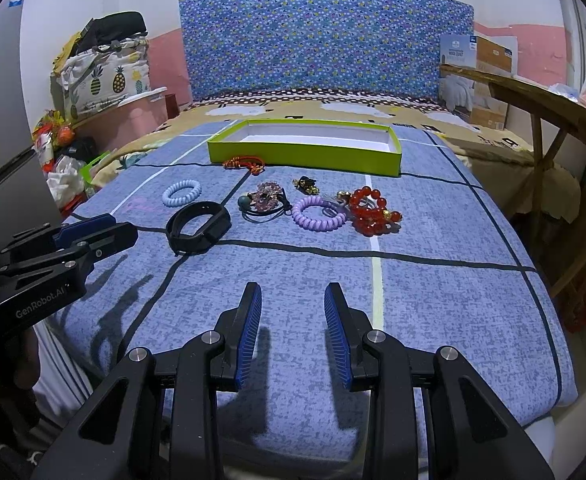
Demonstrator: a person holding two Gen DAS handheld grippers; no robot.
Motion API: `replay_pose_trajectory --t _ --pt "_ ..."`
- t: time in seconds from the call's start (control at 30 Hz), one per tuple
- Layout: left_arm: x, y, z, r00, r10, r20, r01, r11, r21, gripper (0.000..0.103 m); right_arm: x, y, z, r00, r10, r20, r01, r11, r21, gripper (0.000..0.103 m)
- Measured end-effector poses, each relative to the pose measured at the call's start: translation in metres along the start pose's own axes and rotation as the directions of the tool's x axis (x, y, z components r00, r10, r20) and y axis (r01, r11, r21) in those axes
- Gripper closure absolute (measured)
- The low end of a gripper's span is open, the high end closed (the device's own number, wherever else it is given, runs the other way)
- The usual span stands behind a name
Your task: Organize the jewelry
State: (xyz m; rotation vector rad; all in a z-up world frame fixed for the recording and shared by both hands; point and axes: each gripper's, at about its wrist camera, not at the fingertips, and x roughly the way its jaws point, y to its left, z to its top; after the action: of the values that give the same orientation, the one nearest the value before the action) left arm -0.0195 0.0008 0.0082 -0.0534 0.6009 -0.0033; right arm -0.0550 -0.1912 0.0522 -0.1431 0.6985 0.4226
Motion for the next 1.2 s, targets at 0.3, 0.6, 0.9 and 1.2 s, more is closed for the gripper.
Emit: replay_pose_trajectory --t 0.3,0.6,0.9,1.2 --pt "-0.0001 -0.0001 -0.0010 1.000 -0.001 0.001 0.001 1.000 0.000 0.066 -0.0003 0.0001 -0.0002 1.000 0.001 -0.001 -0.001 1.000 0.001 0.069" --pt "-0.0018 -0.0018 -0.0017 1.000 -0.002 0.002 0.002 1.000 -0.001 0.066 -0.0008 0.0004 -0.0003 1.000 -0.001 0.000 0.001 1.000 0.000 0.069" --pt "-0.0020 -0.0030 -0.0016 1.000 -0.002 0.004 0.002 1.000 -0.001 0.066 -0.0015 0.0008 -0.0007 1.000 -0.001 -0.001 0.001 1.000 -0.002 0.069" --pt "-0.0037 -0.0063 -0.0013 1.000 -0.007 0.004 0.007 1.000 0.001 0.066 -0.0011 0.0009 -0.0009 1.000 0.000 -0.001 0.000 1.000 -0.001 0.069"
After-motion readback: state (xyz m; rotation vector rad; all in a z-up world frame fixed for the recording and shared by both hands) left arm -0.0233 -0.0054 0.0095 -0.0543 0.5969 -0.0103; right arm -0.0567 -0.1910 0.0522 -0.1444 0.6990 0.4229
